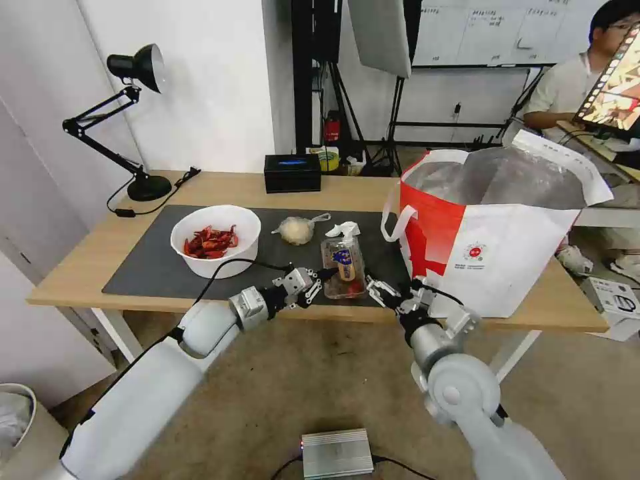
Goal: Pick up the trash from the table and place it into the takeout bag.
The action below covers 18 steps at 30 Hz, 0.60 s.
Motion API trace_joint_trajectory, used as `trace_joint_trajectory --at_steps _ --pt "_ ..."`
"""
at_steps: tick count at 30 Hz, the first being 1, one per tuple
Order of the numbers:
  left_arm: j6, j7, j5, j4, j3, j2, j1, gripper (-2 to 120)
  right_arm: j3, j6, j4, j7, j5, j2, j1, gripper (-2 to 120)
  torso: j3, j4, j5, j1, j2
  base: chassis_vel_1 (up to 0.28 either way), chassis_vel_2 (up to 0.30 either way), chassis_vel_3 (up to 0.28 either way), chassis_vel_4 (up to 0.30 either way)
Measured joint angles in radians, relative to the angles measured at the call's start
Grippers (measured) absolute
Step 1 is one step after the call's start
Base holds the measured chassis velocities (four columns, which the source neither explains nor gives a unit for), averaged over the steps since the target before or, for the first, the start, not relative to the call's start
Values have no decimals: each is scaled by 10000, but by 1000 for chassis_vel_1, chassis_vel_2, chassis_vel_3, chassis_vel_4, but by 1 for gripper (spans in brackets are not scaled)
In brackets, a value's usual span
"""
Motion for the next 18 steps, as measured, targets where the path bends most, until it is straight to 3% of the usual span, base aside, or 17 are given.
trace_joint_trajectory --at_steps 18 --pt "-319 378 923 288 150 -568 -103 0 -593 -246 -1256 492 395 518 1506 100 -2 -1 1 0 0 0 0 0 0"
